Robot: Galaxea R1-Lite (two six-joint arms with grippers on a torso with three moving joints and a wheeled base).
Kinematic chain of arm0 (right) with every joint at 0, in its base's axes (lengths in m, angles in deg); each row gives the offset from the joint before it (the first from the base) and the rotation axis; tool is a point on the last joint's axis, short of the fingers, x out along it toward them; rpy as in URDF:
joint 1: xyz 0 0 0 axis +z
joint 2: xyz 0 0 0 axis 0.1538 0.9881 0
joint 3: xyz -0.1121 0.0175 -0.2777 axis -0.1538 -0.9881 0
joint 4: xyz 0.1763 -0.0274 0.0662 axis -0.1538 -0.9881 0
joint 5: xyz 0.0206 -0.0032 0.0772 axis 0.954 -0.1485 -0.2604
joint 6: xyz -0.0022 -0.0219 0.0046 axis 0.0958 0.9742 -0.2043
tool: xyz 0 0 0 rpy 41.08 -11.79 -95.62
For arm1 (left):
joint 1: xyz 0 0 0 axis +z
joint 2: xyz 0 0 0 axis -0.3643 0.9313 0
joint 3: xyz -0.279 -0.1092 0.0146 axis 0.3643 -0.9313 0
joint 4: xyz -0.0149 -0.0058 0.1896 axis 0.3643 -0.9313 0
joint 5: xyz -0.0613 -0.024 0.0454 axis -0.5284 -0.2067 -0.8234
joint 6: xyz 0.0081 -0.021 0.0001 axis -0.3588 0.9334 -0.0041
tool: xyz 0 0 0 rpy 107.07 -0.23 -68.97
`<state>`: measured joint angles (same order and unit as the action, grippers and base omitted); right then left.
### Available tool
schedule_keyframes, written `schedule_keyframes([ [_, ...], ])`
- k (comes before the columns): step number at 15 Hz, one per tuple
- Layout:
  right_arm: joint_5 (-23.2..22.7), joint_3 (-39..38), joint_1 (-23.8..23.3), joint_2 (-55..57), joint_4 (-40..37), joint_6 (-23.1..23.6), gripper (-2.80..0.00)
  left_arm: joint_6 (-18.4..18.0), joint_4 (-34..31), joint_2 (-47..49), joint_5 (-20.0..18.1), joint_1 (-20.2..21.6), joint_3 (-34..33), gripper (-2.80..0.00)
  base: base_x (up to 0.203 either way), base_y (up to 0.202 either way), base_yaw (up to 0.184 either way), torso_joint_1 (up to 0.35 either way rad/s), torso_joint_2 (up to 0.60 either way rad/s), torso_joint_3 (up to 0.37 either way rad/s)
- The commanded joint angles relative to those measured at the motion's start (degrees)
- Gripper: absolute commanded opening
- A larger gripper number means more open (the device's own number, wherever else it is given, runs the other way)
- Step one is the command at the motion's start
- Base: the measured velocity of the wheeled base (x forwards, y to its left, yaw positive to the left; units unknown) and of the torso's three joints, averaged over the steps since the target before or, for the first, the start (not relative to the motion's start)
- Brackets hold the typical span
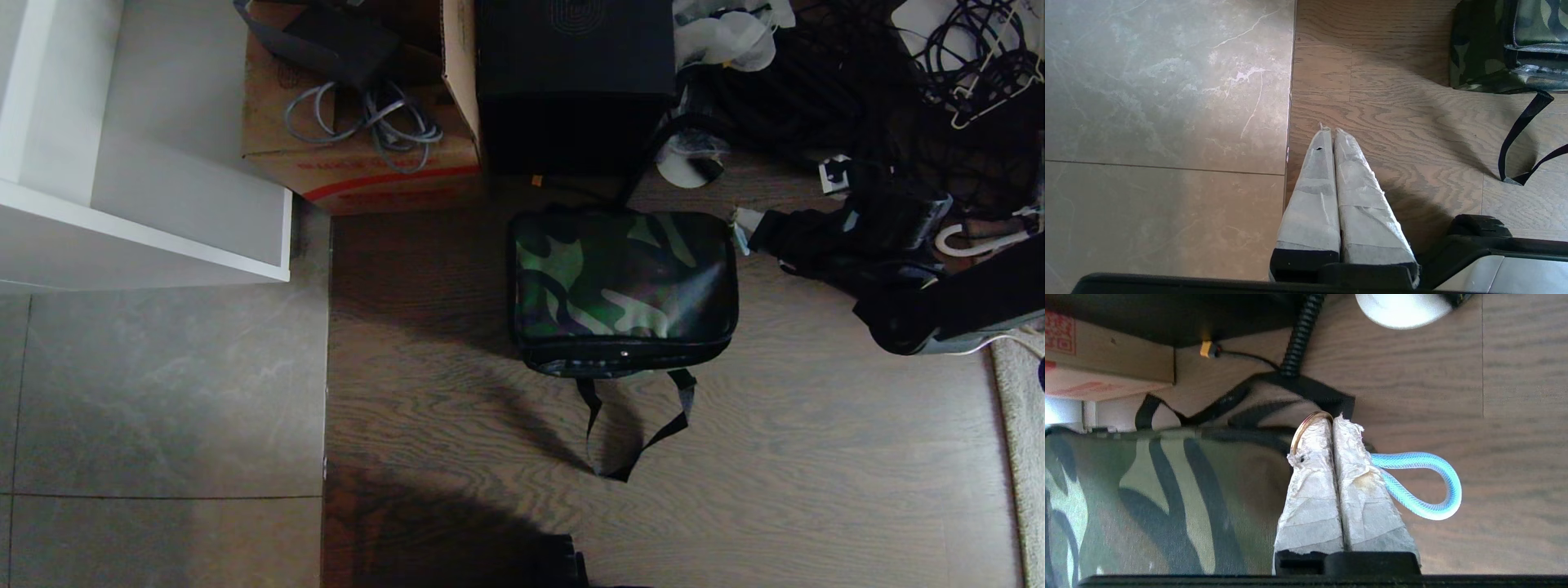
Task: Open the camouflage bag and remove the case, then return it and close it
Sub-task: Open the top of the storage box
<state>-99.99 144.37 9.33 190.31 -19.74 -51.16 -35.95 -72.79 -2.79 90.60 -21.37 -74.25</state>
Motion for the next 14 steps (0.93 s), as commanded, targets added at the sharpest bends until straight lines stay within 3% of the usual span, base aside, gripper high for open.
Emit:
schedule_keyframes([
  [1,0.0,1.7,0.0,0.9,-0.1,-0.1,-2.8,0.0,0.0,0.0,0.0,0.0,-0.5,-2.8,0.0,0.0,0.0,0.0,0.0,0.0],
  [10,0.1,4.9,0.1,1.2,-0.6,-3.0,-2.8,0.0,0.0,0.0,0.0,0.0,-0.5,-2.8,0.0,0.0,0.0,0.0,0.0,0.0],
  [14,0.0,5.9,1.1,1.0,-0.4,-7.6,-2.8,0.0,0.0,0.0,0.0,0.0,-0.5,-2.8,0.0,0.0,0.0,0.0,0.0,0.0],
])
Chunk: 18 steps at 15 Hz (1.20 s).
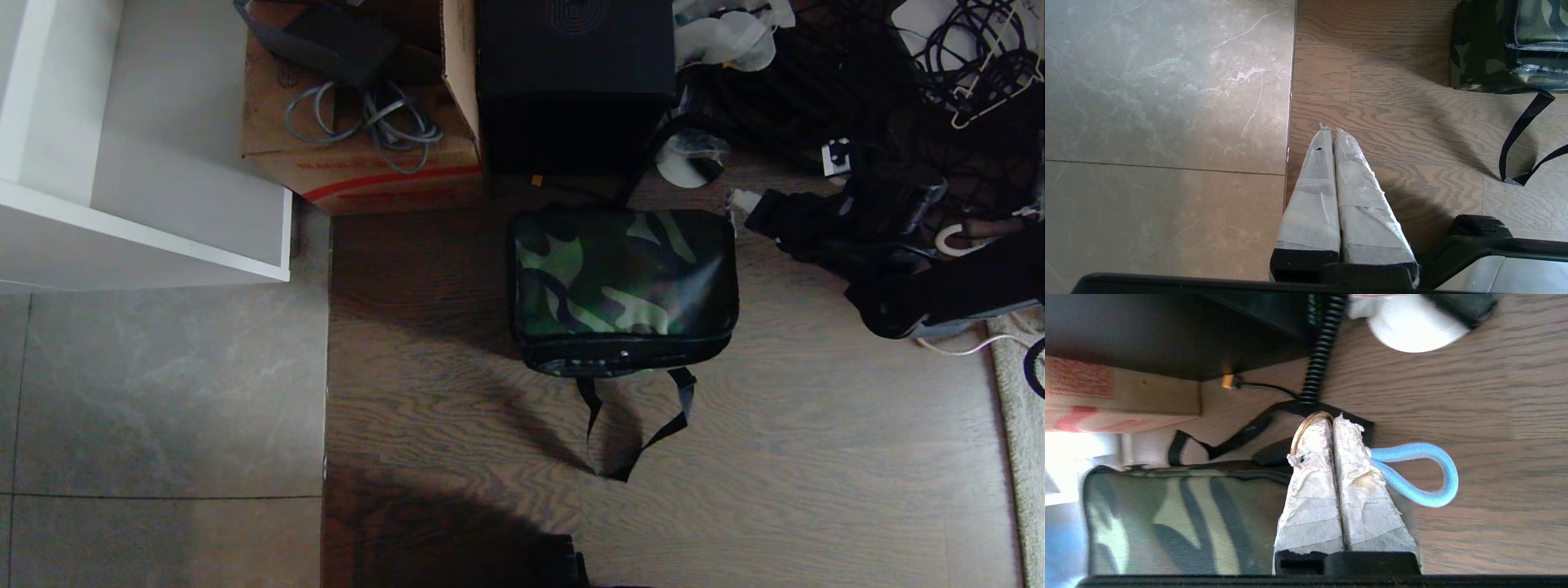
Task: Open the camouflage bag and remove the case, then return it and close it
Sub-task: Open the top of the storage box
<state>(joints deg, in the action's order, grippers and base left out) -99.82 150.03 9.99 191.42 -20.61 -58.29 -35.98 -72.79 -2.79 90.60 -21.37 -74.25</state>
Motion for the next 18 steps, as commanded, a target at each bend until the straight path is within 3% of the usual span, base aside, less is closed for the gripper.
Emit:
schedule_keyframes([
  [1,-0.2,0.2,0.5,0.0,0.5,-0.4,-2.8,0.0,0.0,0.0,0.0,0.0,-0.5,-2.8,0.0,0.0,0.0,0.0,0.0,0.0],
  [6,-0.3,-0.4,0.4,0.3,0.4,-0.6,-2.8,0.0,0.0,0.0,0.0,0.0,-0.6,-2.8,0.0,0.0,0.0,0.0,0.0,0.0],
  [7,-0.3,-0.5,0.4,0.3,0.4,-0.1,0.0,0.1,0.0,0.0,0.0,0.0,-0.5,-2.8,0.0,0.0,0.0,0.0,0.0,0.0],
  [12,-0.7,-3.1,-1.9,-0.2,-0.4,0.1,0.0,0.1,0.0,0.0,0.0,0.0,-0.5,-2.8,0.0,0.0,0.0,0.0,0.0,0.0],
  [14,-1.7,-5.2,-3.1,-3.0,-6.1,-0.4,0.0,0.0,0.0,0.0,0.0,0.0,-0.5,-2.8,0.0,0.0,0.0,0.0,0.0,0.0],
  [16,-3.6,-8.9,-3.6,-6.7,-14.6,-4.8,0.0,0.1,0.0,0.0,0.0,0.0,-0.5,-2.8,0.0,0.0,0.0,0.0,0.0,0.0],
  [18,-8.6,-11.6,-3.7,-10.2,-21.6,-10.3,0.0,0.1,0.0,0.0,0.0,0.0,-0.5,-2.8,0.0,0.0,0.0,0.0,0.0,0.0],
])
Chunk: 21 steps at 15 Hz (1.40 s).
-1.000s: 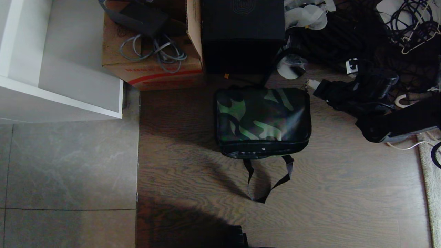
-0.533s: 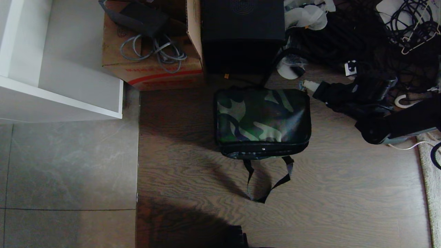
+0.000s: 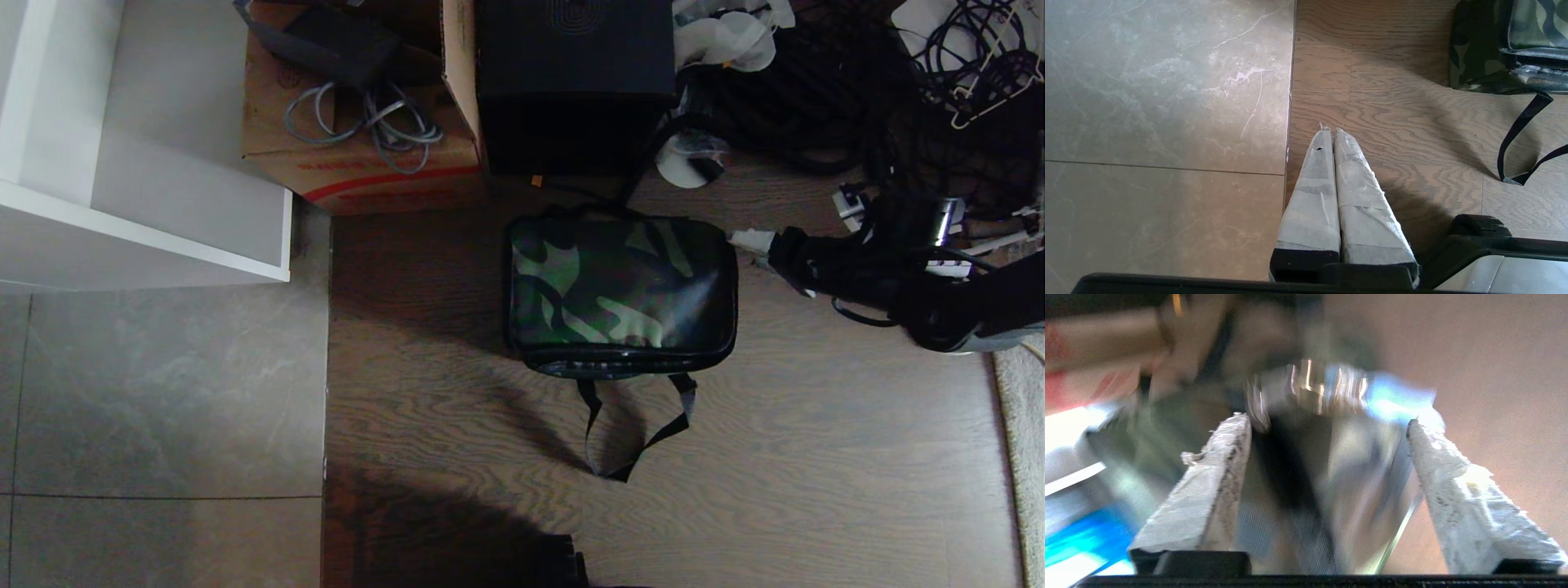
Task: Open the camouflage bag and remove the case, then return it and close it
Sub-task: Open the top of the storage box
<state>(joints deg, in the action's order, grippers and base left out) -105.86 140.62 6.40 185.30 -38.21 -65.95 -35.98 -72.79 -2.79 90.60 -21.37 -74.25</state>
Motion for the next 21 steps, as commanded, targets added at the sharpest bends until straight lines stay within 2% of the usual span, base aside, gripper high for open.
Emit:
schedule_keyframes([
  [1,-3.8,-3.9,0.0,-4.9,-4.6,-3.0,0.0,0.1,0.0,0.0,0.0,0.0,-0.5,-2.8,0.0,0.0,0.0,0.0,0.0,0.0],
  [3,-4.0,-4.1,0.3,-4.3,-2.5,-2.9,0.0,0.0,0.0,0.0,0.0,0.0,-0.5,-2.8,0.0,0.0,0.0,0.0,0.0,0.0],
  [6,-4.4,-5.1,0.3,-6.0,-4.0,-3.5,0.0,0.1,0.0,0.0,0.0,0.0,-0.5,-2.8,0.0,0.0,0.0,0.0,0.0,0.0],
  [8,-4.2,-7.3,3.1,-6.7,-5.7,-3.7,0.0,0.1,0.0,0.0,0.0,0.0,-0.5,-2.8,0.0,0.0,0.0,0.0,0.0,0.0],
  [11,-4.1,-8.9,6.5,-6.8,-6.0,-9.2,0.0,0.0,0.0,0.0,0.0,0.0,-0.5,-2.8,0.0,0.0,0.0,0.0,0.0,0.0],
  [12,-4.1,-8.9,7.0,-6.7,-6.0,-9.6,0.0,0.0,0.0,0.0,0.0,0.0,-0.6,-2.8,0.0,0.0,0.0,0.0,0.0,0.0],
  [19,-4.6,-8.7,7.2,-7.0,-7.5,-9.6,0.0,0.1,0.0,0.0,0.0,0.0,-0.5,-2.8,0.0,0.0,0.0,0.0,0.0,0.0],
  [21,-4.4,-9.0,7.9,-7.0,-10.2,-9.6,0.0,0.1,0.0,0.0,0.0,0.0,-0.6,-2.8,0.0,0.0,0.0,0.0,0.0,0.0],
])
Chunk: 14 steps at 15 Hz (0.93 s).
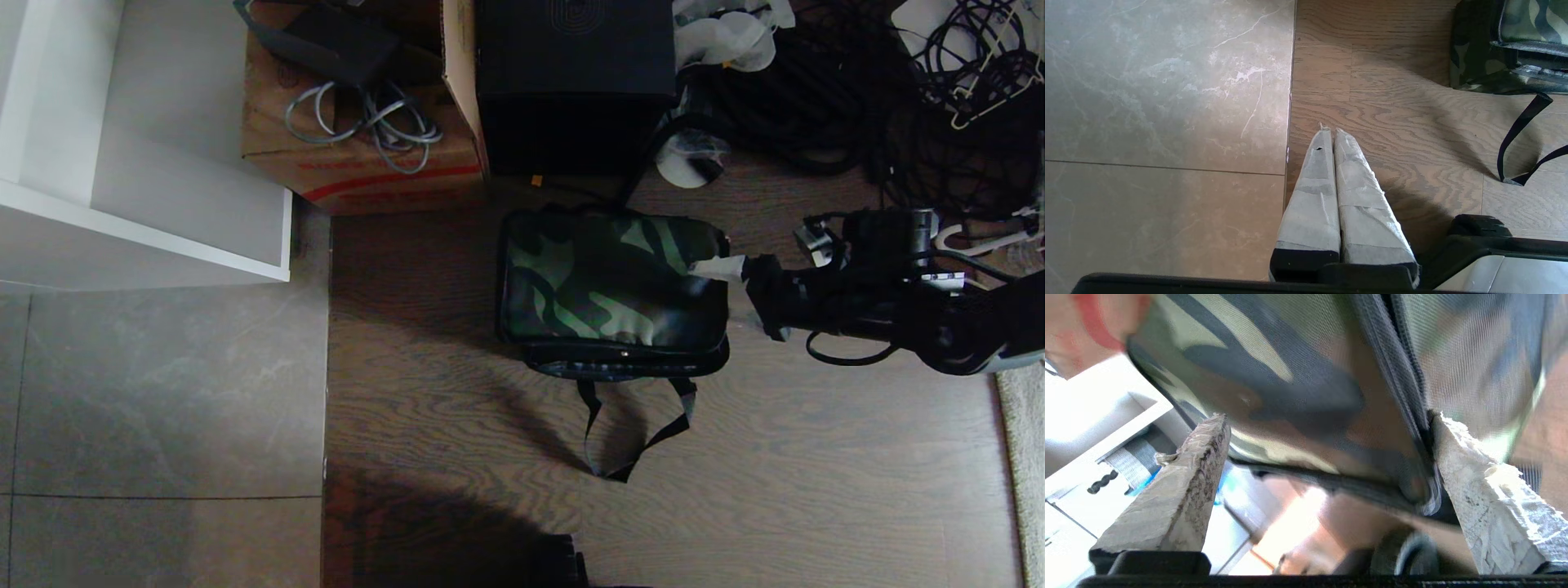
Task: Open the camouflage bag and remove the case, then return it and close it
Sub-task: Open the top of the storage box
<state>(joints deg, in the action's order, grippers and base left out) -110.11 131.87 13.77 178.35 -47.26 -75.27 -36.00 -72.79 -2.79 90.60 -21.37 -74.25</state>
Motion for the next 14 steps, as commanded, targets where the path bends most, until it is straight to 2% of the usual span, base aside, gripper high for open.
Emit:
schedule_keyframes([
  [1,-0.1,-0.2,1.5,0.0,-3.4,-0.4,0.0,0.0,0.0,0.0,0.0,0.0,-0.5,-2.8,0.0,0.0,0.0,0.0,0.0,0.0],
  [4,-0.1,0.6,2.2,-0.3,-7.9,-0.6,0.0,0.0,0.0,0.0,0.0,0.0,-0.5,-2.8,0.0,0.0,0.0,0.0,0.0,0.0],
  [7,0.1,0.1,3.2,0.1,-8.2,-0.6,0.0,0.1,0.0,0.0,0.0,0.0,-0.5,-2.8,0.0,0.0,0.0,0.0,0.0,0.0],
  [9,-0.1,0.5,3.3,0.1,-8.2,-2.6,0.0,0.0,0.0,0.0,0.0,0.0,-0.5,-2.8,0.0,0.0,0.0,0.0,0.0,0.0],
  [14,0.5,0.8,3.3,1.2,-5.6,-2.6,0.0,0.0,0.0,0.0,0.0,0.0,-0.5,-2.8,0.0,0.0,0.0,0.0,0.0,0.0],
])
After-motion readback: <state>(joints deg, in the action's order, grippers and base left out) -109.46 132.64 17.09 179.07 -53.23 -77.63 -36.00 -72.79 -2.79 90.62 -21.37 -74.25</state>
